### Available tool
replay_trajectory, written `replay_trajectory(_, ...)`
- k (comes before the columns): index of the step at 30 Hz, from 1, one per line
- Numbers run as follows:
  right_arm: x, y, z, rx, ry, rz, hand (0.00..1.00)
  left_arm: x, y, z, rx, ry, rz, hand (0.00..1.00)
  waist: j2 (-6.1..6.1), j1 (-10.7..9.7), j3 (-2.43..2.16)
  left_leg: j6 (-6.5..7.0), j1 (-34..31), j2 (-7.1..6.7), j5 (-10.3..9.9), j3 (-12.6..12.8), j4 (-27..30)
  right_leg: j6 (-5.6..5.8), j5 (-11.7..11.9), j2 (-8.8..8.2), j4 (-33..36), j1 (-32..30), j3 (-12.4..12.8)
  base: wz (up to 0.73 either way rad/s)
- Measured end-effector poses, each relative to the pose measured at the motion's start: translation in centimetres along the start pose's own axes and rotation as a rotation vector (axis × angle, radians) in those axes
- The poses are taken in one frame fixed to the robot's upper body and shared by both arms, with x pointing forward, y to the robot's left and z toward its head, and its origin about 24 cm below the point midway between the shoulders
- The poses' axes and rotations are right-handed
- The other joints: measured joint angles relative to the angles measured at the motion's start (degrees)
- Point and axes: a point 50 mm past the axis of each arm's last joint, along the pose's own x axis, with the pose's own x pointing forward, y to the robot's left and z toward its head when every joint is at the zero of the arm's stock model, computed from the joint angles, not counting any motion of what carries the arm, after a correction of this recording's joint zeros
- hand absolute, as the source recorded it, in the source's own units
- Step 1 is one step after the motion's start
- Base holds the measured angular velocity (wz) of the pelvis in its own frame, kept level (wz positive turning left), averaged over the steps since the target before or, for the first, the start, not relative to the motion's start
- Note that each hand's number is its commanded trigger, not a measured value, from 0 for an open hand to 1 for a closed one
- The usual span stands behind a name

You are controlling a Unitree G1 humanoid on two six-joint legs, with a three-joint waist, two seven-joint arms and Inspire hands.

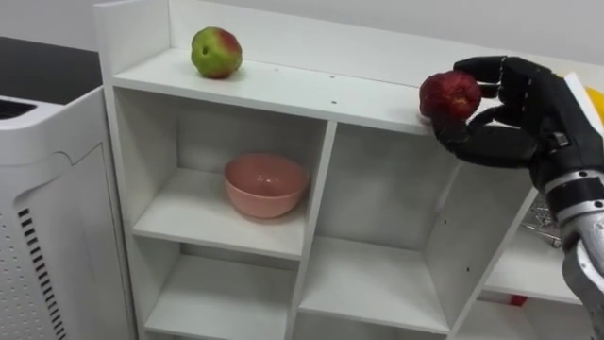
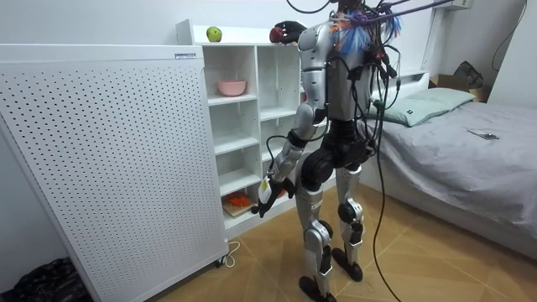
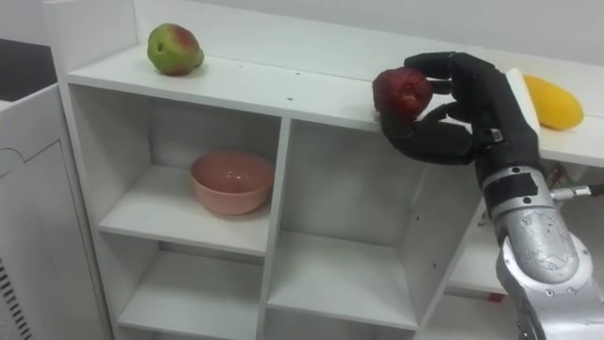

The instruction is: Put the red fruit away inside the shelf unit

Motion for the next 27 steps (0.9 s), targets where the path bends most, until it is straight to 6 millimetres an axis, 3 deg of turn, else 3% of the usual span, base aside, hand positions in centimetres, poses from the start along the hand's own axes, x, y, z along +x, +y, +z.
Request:
replay_trajectory(11,0.1,0.7,0.6,0.07,-0.017,0.047,1.0,0.0,0.0,-0.3,0.031,0.013,-0.002,0.0,0.3,0.0,0.27,-0.01,-0.3,0.01,0.0,0.0,-0.1,-0.01,0.0,0.07,0.0,-0.1,0.3,0.0)
replay_trajectory(14,-0.2,1.8,1.7,0.078,-0.062,0.102,1.0,0.0,-0.2,0.0,0.042,0.011,-0.009,0.0,0.84,-0.1,0.01,0.0,-0.4,0.01,0.0,0.0,-0.2,-0.01,0.0,0.08,0.0,-0.2,0.4,0.0)
replay_trajectory(17,-1.2,3.2,3.0,0.083,-0.122,0.177,1.0,0.0,-0.7,0.2,0.044,0.009,-0.021,0.0,1.82,-0.1,-0.5,0.0,-0.1,-0.04,0.0,0.2,-0.3,-0.01,0.0,0.02,-0.1,-0.2,0.4,0.0)
replay_trajectory(21,-1.8,4.7,3.9,0.133,-0.162,0.24,1.0,0.1,-1.0,0.4,0.048,0.007,-0.027,0.0,2.57,-0.1,-0.42,0.01,0.2,-0.06,0.0,0.2,-0.3,-0.01,0.0,0.01,-0.2,0.1,0.7,0.0)
replay_trajectory(27,-4.8,6.1,4.1,0.211,-0.176,0.323,1.0,-0.2,-2.1,-0.9,0.096,0.046,-0.025,0.0,3.96,-0.1,-0.31,0.02,0.1,-0.01,0.0,0.8,-0.3,-0.01,0.0,0.08,-0.1,0.0,1.5,-0.04)
